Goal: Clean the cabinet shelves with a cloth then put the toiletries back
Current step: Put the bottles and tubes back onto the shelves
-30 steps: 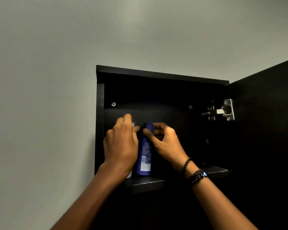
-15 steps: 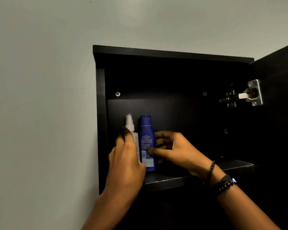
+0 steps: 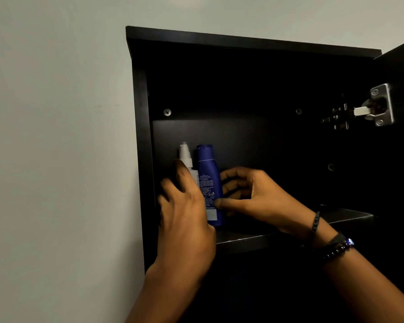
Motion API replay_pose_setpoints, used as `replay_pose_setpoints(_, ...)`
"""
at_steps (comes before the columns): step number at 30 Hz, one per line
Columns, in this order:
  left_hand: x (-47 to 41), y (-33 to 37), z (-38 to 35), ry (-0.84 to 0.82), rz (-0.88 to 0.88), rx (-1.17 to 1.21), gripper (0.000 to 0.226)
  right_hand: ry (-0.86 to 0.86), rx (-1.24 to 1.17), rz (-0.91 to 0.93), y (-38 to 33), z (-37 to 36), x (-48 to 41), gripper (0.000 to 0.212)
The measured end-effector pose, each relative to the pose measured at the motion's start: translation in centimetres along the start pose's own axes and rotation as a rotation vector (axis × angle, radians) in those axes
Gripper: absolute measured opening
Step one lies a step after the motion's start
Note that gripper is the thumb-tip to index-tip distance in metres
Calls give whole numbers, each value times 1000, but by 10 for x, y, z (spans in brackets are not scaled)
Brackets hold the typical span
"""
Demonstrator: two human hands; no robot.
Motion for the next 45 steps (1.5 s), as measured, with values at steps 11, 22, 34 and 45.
replay_pose_setpoints(11, -1, 1, -1, -64, 47, 16, 97, -78, 33, -69, -3, -3, 2, 54)
replay_pose_setpoints(22, 3, 2, 4, -79, 43, 36, 93, -96, 0, -82, -6, -6, 2, 46)
replay_pose_setpoints(34, 46, -3, 6, -123, -27, -83, 78, -138, 18, -113, -4, -6, 3, 35)
replay_pose_setpoints(45, 54, -1, 7, -114, -61, -94, 74, -143, 138, -77, -5, -8, 9, 28)
Point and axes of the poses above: each hand's wrist, its own x-axis away from the middle knuckle, its own z-axis out of the back of the hand, y = z × x, the point moved 2 cm from there along -x, towards the middle knuckle, and after that the axes turned 12 degrees about -y, right-handed, at the moved point
